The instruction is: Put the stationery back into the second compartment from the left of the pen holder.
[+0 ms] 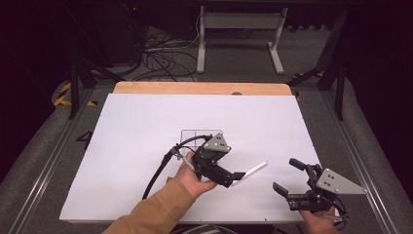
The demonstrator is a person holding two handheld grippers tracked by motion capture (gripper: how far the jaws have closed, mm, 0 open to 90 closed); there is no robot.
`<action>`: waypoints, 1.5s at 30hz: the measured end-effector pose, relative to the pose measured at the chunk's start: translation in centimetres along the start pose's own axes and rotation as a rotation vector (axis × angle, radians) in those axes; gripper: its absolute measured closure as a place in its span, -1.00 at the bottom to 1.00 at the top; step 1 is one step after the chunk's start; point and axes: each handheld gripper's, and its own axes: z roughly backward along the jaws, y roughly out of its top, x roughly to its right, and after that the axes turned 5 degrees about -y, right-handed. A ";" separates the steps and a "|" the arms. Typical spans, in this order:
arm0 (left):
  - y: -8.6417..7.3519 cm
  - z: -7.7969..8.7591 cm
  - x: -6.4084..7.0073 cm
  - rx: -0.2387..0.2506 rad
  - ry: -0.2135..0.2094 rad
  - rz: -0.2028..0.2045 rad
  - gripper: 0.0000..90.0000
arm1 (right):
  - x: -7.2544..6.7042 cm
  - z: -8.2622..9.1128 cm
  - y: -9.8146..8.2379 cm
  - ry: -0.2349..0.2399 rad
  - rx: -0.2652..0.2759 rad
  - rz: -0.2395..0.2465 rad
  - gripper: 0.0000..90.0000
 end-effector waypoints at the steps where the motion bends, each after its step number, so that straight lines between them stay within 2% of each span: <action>1: 0.1 -0.3 0.0 -0.008 0.006 0.007 -0.68 | 0.0 0.0 0.0 0.000 -0.001 0.002 -0.84; 8: 0.5 -2.7 -0.1 -0.081 0.058 0.003 -0.60 | -0.1 0.0 0.0 0.004 0.001 0.004 -0.83; 10: 0.5 -3.3 -0.3 -0.088 0.042 0.012 -0.59 | -0.1 0.0 0.0 0.006 0.001 0.006 -0.83; 12: 0.5 -3.8 -0.8 -0.087 0.000 0.042 -0.58 | -0.2 0.0 0.0 0.010 0.001 0.009 -0.82; 14: 0.5 -4.3 -1.0 -0.085 0.000 0.051 -0.56 | -0.2 0.0 0.0 0.013 0.000 0.008 -0.82; 20: 0.1 -5.9 -1.4 -0.114 0.034 0.016 -0.53 | -0.2 -0.1 0.0 0.018 -0.003 0.010 -0.81; 24: -0.2 -6.8 -1.7 -0.132 0.034 0.024 -0.50 | -0.2 -0.1 -0.1 0.019 -0.004 0.007 -0.81; 29: -0.3 -8.0 -1.7 -0.160 0.058 0.019 -0.47 | -0.2 -0.1 -0.1 0.020 -0.003 0.010 -0.80; 32: -0.4 -8.5 -1.9 -0.174 0.086 -0.004 -0.44 | -0.2 -0.1 -0.1 0.023 -0.007 0.005 -0.80; 41: -0.6 -10.2 -2.0 -0.216 0.098 -0.013 -0.34 | -0.3 -0.2 -0.3 0.028 -0.008 0.008 -0.79; 45: -0.8 -10.8 -2.3 -0.230 0.092 0.016 -0.26 | -0.2 -0.3 -0.4 0.030 -0.013 0.001 -0.79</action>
